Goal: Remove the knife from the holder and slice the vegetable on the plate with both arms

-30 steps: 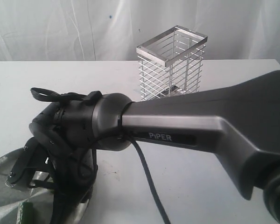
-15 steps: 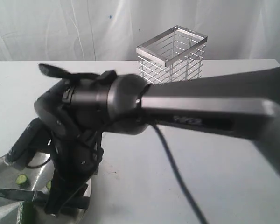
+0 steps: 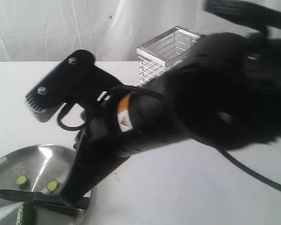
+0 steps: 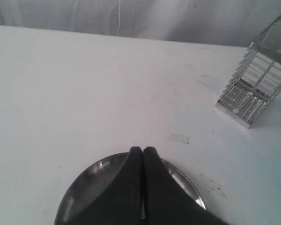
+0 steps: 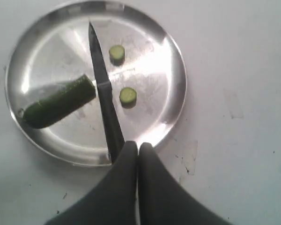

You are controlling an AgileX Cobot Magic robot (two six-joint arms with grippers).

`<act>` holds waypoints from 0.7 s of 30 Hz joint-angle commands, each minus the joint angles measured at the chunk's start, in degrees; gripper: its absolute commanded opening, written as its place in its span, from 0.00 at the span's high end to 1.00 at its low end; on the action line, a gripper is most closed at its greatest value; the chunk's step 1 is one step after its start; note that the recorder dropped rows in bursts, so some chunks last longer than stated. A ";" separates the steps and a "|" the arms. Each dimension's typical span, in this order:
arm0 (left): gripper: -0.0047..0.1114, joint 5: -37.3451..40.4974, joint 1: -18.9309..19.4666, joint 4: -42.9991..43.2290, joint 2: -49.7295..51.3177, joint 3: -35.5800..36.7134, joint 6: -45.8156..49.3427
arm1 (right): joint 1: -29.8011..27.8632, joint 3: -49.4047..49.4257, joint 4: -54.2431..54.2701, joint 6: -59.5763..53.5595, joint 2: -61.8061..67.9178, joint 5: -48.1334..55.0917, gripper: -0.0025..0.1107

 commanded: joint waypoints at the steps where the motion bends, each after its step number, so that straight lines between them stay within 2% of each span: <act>1: 0.96 4.70 -0.27 1.04 -10.32 2.74 0.34 | -0.37 11.79 1.89 3.13 -10.07 -11.29 0.98; 6: 0.96 9.69 -0.27 2.47 -21.31 5.55 0.37 | -0.37 24.33 2.02 5.43 -19.98 -21.42 0.98; 11: 0.96 15.76 -0.16 2.44 -22.10 7.17 1.86 | -0.37 35.62 2.02 6.36 -26.19 -30.01 0.98; 15: 0.96 15.36 -0.16 2.44 -22.10 8.02 1.86 | -0.37 40.16 2.02 6.36 -29.02 -32.96 0.98; 21: 0.96 18.78 -0.16 2.05 -22.10 8.02 1.60 | -0.37 40.59 2.02 6.36 -30.86 -36.28 0.98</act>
